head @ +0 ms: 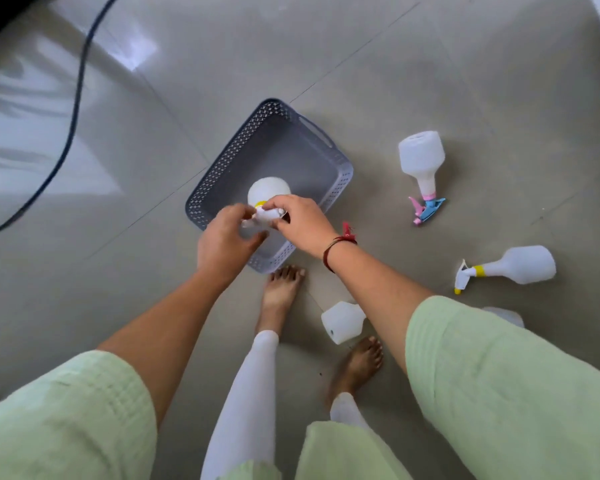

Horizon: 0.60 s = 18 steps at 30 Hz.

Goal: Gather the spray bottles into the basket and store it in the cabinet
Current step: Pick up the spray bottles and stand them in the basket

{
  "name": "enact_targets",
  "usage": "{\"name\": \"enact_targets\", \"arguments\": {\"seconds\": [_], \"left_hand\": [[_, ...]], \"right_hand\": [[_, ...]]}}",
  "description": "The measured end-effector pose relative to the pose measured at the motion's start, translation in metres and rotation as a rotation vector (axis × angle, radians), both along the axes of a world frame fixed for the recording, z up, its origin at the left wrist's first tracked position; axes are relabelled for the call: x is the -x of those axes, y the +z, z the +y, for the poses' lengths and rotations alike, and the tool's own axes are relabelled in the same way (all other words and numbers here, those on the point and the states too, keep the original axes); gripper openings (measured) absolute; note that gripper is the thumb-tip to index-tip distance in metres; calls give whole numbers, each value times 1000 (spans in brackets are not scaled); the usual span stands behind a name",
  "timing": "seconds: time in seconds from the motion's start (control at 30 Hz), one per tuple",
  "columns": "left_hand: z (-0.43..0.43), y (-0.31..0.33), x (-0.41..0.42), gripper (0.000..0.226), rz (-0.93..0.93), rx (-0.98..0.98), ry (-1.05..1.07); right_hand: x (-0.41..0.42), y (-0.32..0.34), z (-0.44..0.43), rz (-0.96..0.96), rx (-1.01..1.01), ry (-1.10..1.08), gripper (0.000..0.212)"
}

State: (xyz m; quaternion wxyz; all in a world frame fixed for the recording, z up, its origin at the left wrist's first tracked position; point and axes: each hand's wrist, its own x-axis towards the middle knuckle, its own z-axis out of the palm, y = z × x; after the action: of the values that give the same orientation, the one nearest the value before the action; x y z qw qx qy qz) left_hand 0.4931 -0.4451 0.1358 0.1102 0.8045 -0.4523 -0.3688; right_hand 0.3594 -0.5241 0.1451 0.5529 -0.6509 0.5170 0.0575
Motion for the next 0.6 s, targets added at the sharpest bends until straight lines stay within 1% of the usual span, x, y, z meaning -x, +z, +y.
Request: {"name": "enact_targets", "arguments": {"seconds": [0.07,0.13,0.2,0.33,0.4,0.5,0.6], "left_hand": [[7,-3,-2,23,-136,-87,-103],[11,-8,3,22,-212,-150,-155],[13,-15,14,24,-238,-215,-161],[10,-25,32,32,-201,-317,-78],[6,-28,33,33,-182,-365,17],[3,-33,30,33,-130,-429,167],[3,-36,27,41,-108,-431,271]], "right_hand": [[-9,-5,9,14,-36,15,37],[-13,-8,20,4,-101,-26,44],[-13,-10,27,-21,-164,-132,48],[-16,-14,34,-68,-277,-401,52],[-19,-14,34,-112,-356,-497,56],[-25,-16,31,-142,-435,-506,58],[-29,-18,27,-157,-501,-533,59]]}}
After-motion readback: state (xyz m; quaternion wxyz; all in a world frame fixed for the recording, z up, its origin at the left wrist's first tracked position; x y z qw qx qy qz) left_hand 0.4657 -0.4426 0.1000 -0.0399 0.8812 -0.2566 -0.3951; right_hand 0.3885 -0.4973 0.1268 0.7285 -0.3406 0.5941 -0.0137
